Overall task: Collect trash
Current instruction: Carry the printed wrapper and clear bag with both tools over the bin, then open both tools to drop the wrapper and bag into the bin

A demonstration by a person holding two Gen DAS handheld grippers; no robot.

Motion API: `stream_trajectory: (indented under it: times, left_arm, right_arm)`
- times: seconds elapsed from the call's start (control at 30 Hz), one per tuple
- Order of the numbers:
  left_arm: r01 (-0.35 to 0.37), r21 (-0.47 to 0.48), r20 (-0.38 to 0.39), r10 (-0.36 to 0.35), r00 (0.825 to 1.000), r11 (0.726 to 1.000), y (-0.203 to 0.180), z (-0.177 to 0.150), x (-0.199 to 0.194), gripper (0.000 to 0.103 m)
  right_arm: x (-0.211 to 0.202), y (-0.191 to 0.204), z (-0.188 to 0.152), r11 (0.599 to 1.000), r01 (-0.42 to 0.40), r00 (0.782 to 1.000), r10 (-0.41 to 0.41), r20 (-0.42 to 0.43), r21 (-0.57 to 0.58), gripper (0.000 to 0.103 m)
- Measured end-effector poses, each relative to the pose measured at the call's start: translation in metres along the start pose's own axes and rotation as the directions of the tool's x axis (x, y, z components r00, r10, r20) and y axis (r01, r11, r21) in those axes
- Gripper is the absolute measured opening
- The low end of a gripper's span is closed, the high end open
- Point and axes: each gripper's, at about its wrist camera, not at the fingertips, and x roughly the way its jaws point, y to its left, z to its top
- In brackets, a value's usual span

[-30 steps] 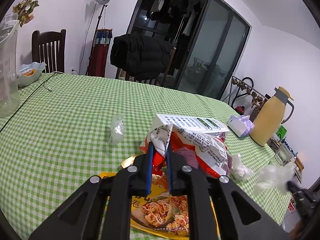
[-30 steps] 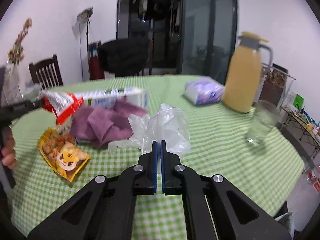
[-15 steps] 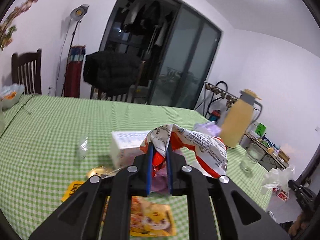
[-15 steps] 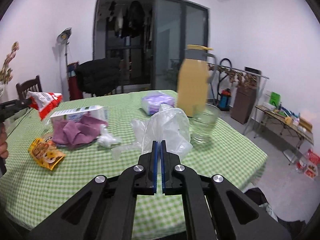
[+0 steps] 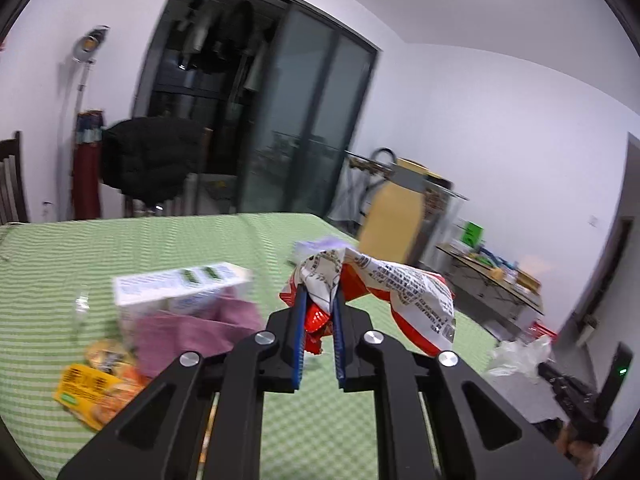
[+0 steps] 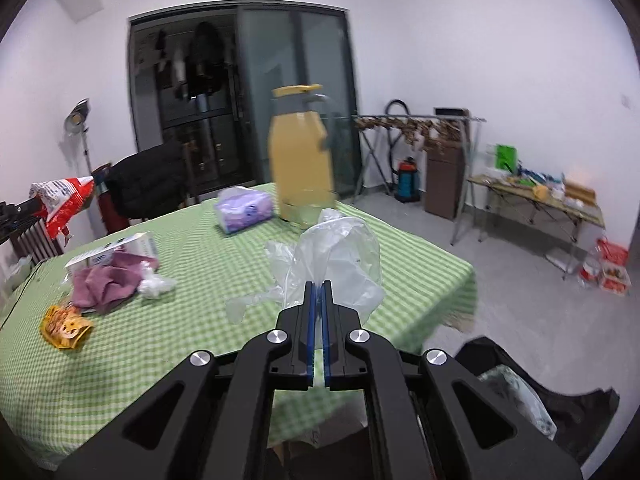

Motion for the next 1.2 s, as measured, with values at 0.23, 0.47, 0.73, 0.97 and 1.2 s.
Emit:
stream_trajectory:
  times: [0.23,0.47,0.73,0.97,1.2]
  left_arm:
    - [0.166,0.047,-0.093,-0.161,0.982,0.985,-0.075,-0.014,0.029,0.009]
    - [0.31,0.017,-0.203,-0.301,0.932,0.95,-0.133,-0.047,0.064,0.009]
    - [0.368,0.073,-0.295,-0.332,0.896,0.927,-0.192,-0.078,0.094,0.009]
    - [0.439,0.1,-0.402,-0.367,0.839,0.893,-0.244,-0.12,0.128,0.009]
    - [0.484,0.158,-0.511,-0.348,0.786,0.861,-0.297,-0.178,0.156,0.009]
  right_arm:
    - [-0.008,-0.059,-0.029,0.991,0.091,0.996,-0.088,-0.032,0.095,0.003]
    - [-0.007,-0.125,-0.064,0.952,0.213,0.975,-0.192,-0.112,0.221,0.003]
    - [0.002,-0.174,-0.106,0.901,0.301,0.948,-0.247,-0.2,0.313,0.003]
    - [0.013,-0.216,-0.14,0.844,0.324,0.935,-0.217,-0.281,0.428,0.003]
    - [0.041,-0.24,-0.161,0.802,0.3,0.937,-0.146,-0.318,0.517,0.005]
